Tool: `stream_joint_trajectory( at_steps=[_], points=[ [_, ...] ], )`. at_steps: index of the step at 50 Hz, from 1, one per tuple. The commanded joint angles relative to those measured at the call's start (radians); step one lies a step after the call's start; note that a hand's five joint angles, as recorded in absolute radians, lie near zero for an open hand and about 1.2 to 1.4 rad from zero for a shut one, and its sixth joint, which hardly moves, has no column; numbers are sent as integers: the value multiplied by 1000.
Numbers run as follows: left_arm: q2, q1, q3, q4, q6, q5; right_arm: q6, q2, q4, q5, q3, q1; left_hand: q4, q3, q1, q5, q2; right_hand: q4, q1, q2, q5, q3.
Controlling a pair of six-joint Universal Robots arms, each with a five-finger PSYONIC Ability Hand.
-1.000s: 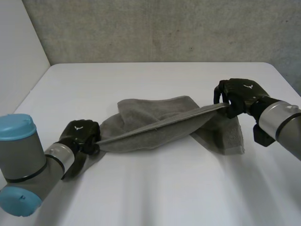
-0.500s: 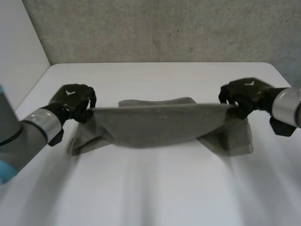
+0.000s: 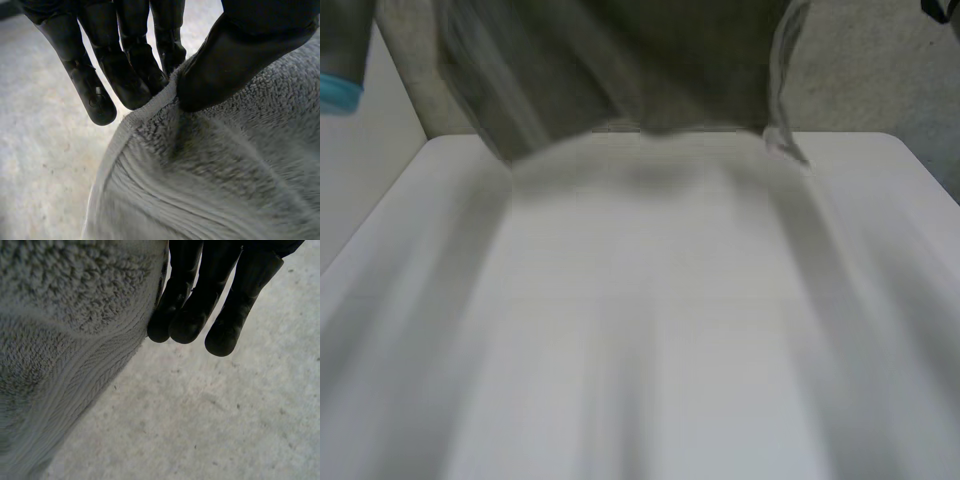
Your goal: Fold the towel.
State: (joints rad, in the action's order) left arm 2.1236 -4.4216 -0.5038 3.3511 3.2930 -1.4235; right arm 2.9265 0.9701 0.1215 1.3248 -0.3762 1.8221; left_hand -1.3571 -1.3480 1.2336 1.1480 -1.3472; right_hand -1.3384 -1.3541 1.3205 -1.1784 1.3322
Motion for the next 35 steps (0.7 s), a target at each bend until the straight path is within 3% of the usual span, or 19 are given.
stream_joint_trajectory(
  at_steps=[1, 9, 15, 17, 25, 32, 33, 34, 35],
  points=[
    [-13, -15, -177, 5, -55, 15, -7, 41, 3, -44, -170, -3, -39, -48, 163, 74, -49, -58, -42, 76, -43, 64],
    [13, -61, -672, 92, -50, 130, -131, 49, 4, -170, -485, -12, -39, -48, 163, 74, -49, -58, -42, 76, -43, 64],
    [44, -71, -857, 145, 10, 166, -253, 36, 3, -182, -684, -12, -39, -48, 163, 74, -49, -58, -42, 76, -43, 64],
    [48, -71, -944, 159, 97, 167, -326, 29, 3, -176, -807, -7, -39, -48, 163, 74, -49, -58, -42, 76, -43, 64],
    [52, -70, -1064, 165, 284, 169, -336, 27, -55, -141, -1003, -3, -39, -48, 163, 74, -49, -58, -42, 76, -43, 64],
    [61, -73, -1075, 208, 303, 158, -242, 41, -130, -35, -1082, -13, -39, -48, 163, 74, -49, -58, -42, 76, -43, 64],
    [68, -77, -1075, 226, 303, 155, -224, 44, -149, -21, -1093, -14, 106, 97, 18, -71, 96, -15, 0, 33, -1, 21],
    [68, -78, -1075, 226, 303, 155, -224, 44, -149, -21, -1093, -14, 107, 98, 16, -73, 97, -15, 1, 33, 0, 21],
    [75, -81, -1075, 243, 303, 152, -211, 50, -160, -13, -1102, -15, 366, 357, -242, -331, 356, 14, 30, 4, 29, -8]
  ],
)
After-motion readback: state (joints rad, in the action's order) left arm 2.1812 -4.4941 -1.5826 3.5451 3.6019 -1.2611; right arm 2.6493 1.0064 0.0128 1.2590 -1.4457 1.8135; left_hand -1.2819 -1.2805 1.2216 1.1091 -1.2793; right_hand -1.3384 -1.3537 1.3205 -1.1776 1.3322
